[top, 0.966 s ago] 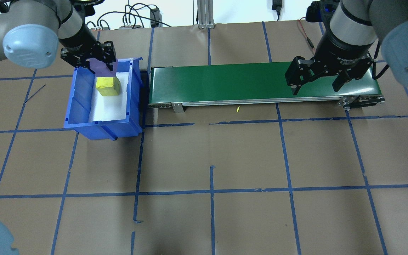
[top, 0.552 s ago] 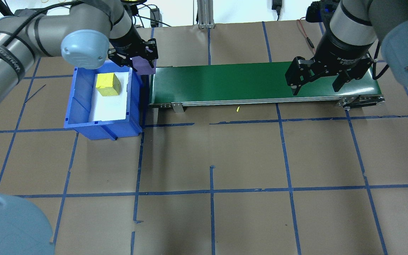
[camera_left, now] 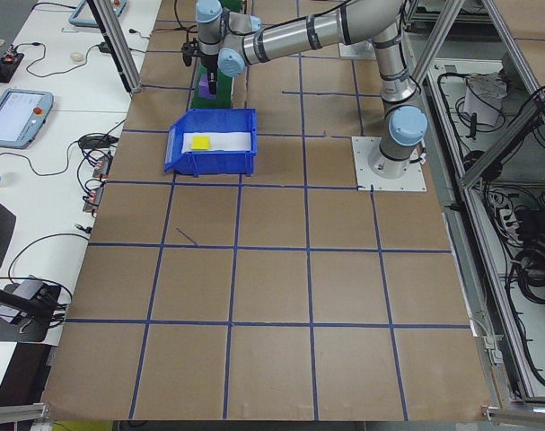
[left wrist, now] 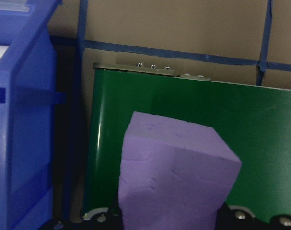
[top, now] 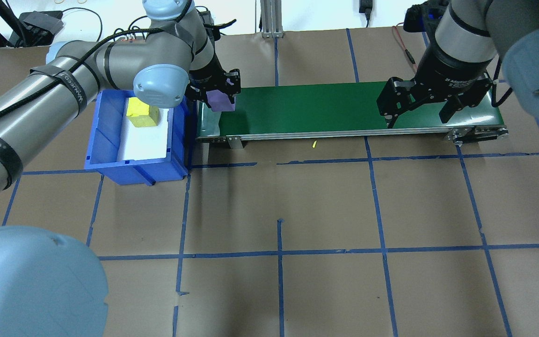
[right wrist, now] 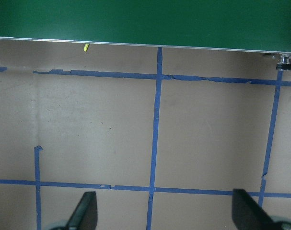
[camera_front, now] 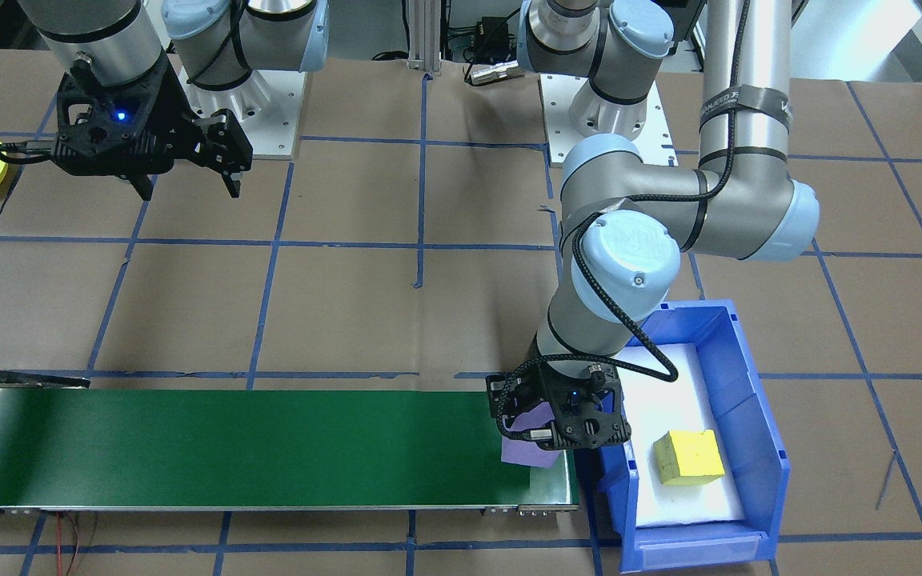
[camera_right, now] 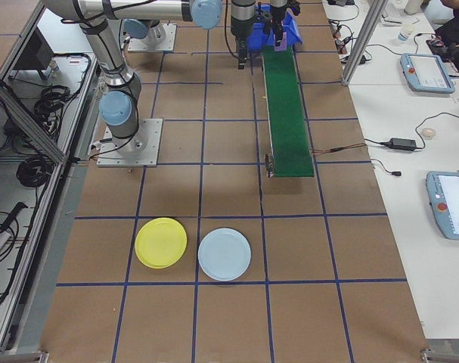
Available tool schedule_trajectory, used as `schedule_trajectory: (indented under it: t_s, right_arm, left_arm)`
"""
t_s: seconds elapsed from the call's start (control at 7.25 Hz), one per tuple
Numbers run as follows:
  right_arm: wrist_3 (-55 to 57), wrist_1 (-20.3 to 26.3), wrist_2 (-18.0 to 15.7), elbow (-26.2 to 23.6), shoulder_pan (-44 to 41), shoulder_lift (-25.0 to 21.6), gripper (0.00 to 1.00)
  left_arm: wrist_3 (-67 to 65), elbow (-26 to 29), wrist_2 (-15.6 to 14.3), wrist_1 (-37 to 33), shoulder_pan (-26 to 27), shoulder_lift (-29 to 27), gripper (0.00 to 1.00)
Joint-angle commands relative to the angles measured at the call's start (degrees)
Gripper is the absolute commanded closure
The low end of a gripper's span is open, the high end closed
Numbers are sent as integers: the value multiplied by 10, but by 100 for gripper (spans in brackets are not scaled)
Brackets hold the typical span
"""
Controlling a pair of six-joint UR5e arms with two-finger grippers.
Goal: Move block left to right into plate
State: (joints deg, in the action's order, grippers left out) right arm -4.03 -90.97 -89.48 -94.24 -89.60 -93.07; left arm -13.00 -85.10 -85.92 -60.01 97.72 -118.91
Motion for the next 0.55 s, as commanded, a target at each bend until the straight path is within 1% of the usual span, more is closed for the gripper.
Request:
schedule_trajectory:
  t_s: [0.0, 0.14, 0.28, 0.41]
  right_arm:
    - [-3, 0, -1, 0, 0, 0, 0]
    - [-3, 0, -1, 0, 0, 0, 0]
    - [-3, 0, -1, 0, 0, 0, 0]
    - [-4, 0, -1, 0, 0, 0, 0]
  left_arm:
    - [4, -14, 1, 31, 1, 6, 0]
    - [6, -10, -3, 16, 1, 32, 0]
    - [6, -3, -6, -26, -3, 58, 0]
    - [12, 6, -11, -53, -36, 71, 0]
